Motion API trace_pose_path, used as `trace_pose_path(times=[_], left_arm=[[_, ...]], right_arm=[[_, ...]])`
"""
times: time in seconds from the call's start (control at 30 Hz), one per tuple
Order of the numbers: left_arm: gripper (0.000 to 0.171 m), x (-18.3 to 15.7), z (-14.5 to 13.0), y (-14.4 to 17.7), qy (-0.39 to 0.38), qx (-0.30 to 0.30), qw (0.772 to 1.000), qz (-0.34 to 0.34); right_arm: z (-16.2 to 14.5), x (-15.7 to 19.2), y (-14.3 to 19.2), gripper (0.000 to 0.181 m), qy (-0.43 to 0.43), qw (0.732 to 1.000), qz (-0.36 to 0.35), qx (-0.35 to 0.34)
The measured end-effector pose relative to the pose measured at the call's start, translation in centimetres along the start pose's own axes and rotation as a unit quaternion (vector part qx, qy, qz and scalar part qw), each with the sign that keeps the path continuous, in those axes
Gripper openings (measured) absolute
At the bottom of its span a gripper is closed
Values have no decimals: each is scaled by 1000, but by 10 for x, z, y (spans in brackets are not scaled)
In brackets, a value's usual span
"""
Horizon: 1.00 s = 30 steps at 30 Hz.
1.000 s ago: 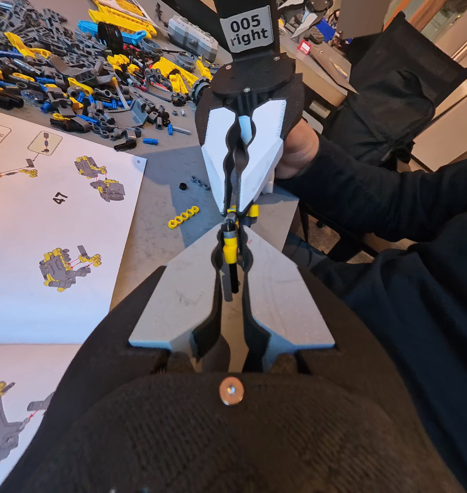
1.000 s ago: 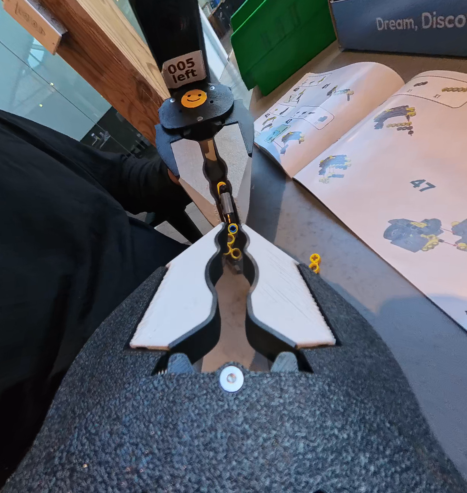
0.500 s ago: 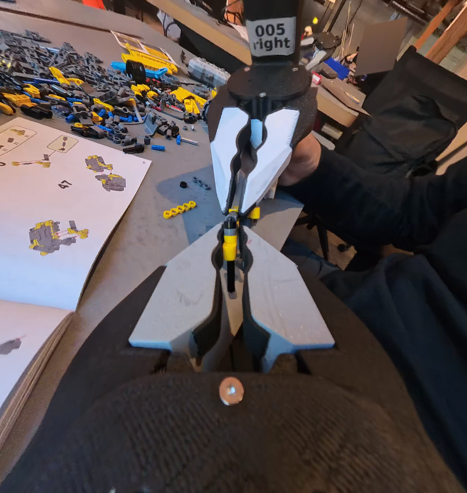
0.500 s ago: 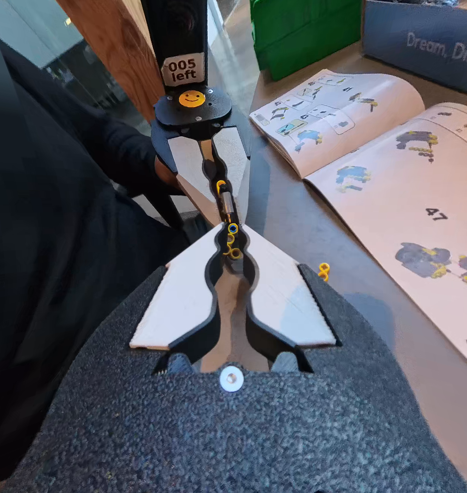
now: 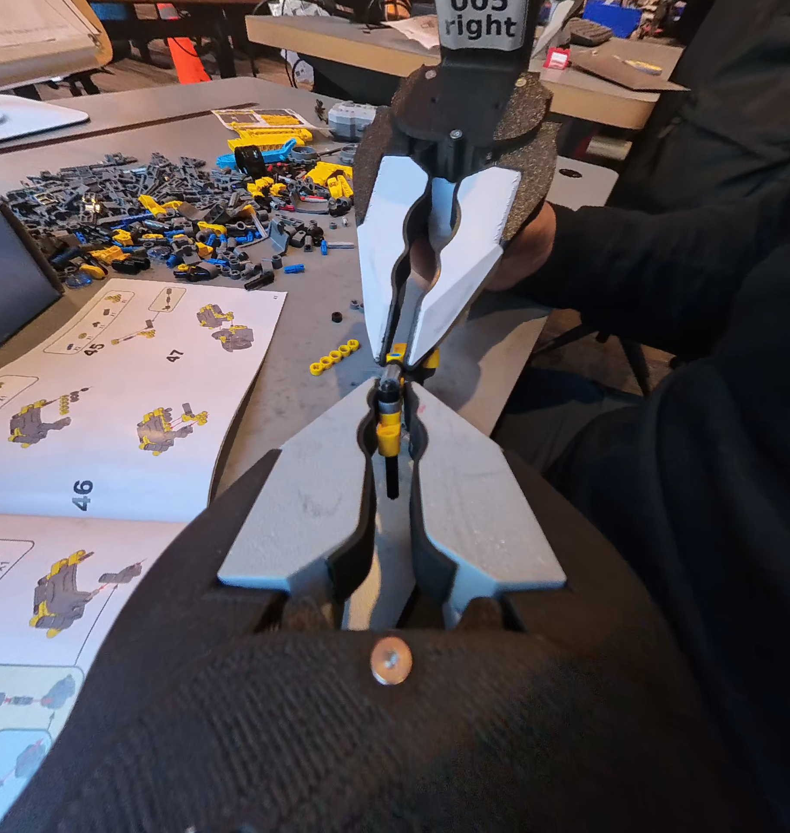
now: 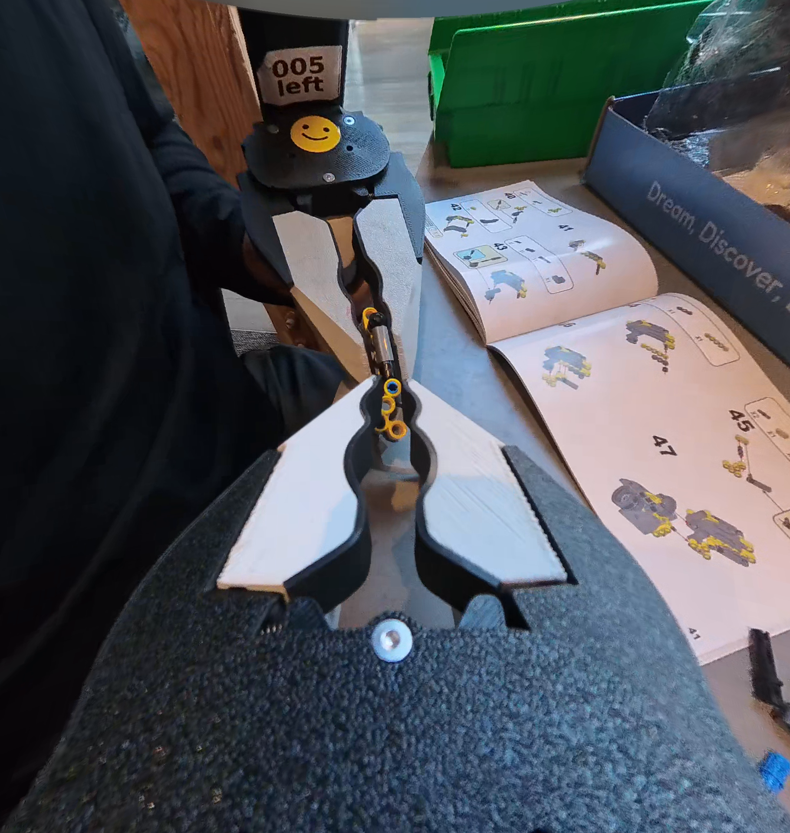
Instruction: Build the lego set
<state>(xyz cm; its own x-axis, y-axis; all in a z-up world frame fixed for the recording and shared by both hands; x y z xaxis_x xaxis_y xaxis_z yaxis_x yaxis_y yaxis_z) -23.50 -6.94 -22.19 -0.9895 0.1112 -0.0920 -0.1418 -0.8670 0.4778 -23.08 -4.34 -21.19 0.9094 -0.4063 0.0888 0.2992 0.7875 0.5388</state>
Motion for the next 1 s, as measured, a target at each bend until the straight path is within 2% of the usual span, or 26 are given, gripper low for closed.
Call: trace_pose_path(times=[0.17,0.37,0.53,0.67,0.77,1.0], left_arm=[[7,-3,1,-5,-42,10,999,22],[7,-1,2,-5,-57,22,998,26],[8,0,4,-6,-44,22,999,15],[18,-2,2,-10,-40,32,999,5],[16,-5,1,-12,-57,38,998,7],[14,-7,5,-11,-31,27,999,-25]], right_arm=[[-1,2,0,9,17,1000,-5,2],[-1,1,1,8,26,999,-19,0],[0,0,2,7,9,1000,-10,-4],[1,2,2,7,-2,1000,1,-8],[0,6,0,6,2,1000,11,0],[2,6,5,6,-7,1000,20,-18]])
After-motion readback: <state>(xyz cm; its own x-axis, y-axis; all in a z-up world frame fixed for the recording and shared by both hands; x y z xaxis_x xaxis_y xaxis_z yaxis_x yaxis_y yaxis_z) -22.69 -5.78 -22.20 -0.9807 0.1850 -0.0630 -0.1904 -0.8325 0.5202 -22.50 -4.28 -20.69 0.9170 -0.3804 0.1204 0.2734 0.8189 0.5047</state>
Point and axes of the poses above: each gripper's, where its closed fingertips meet, y back along the fingers, z out of its top, x = y × z across the jaws, the point moved 2 cm from there along y, back along the fingers, and after that the axes turned 10 degrees about x, right-handed, at the moved point
